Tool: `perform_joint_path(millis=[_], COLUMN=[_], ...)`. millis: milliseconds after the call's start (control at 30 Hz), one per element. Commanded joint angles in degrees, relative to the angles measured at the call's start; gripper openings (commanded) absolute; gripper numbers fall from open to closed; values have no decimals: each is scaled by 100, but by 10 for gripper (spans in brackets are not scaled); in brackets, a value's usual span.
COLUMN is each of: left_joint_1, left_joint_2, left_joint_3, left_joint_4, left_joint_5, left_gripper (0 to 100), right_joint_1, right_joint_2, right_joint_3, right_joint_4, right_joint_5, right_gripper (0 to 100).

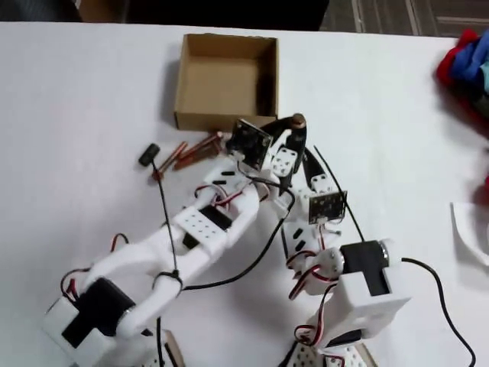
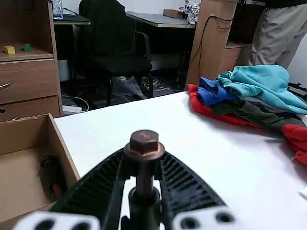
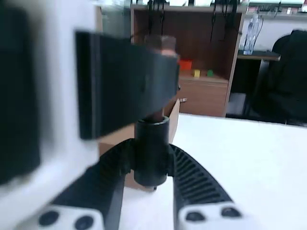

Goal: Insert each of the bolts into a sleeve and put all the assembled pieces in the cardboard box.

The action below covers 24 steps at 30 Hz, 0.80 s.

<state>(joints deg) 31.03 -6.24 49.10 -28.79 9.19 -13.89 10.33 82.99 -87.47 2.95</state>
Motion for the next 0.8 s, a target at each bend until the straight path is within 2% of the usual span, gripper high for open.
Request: perform_joint_path(millis=[0,167,500,667,767], left_joint_1=[-114,-158,-193,-193,-193], left_joint_2=[-9,-9,-9,-9,-9], left_joint_3=[-224,-207,-207,-207,-207], left_joint_4=[281,703,747,747,738], left_joint_5=[-360,-1169,-1204,-1169,-1169], left_gripper=[26,26,33,143,164], right_joint_1=[-4,-4,-4,-4,-4], right_joint_2=[-31,-22,-13,-13,-13], right_joint_3=[-105,-105,-105,-105,-105], right_joint_4=[-242,-233,-224,-31,-31], right_joint_5=[-26,-26,-26,-26,-26], right_gripper=[19,19,19,19,19])
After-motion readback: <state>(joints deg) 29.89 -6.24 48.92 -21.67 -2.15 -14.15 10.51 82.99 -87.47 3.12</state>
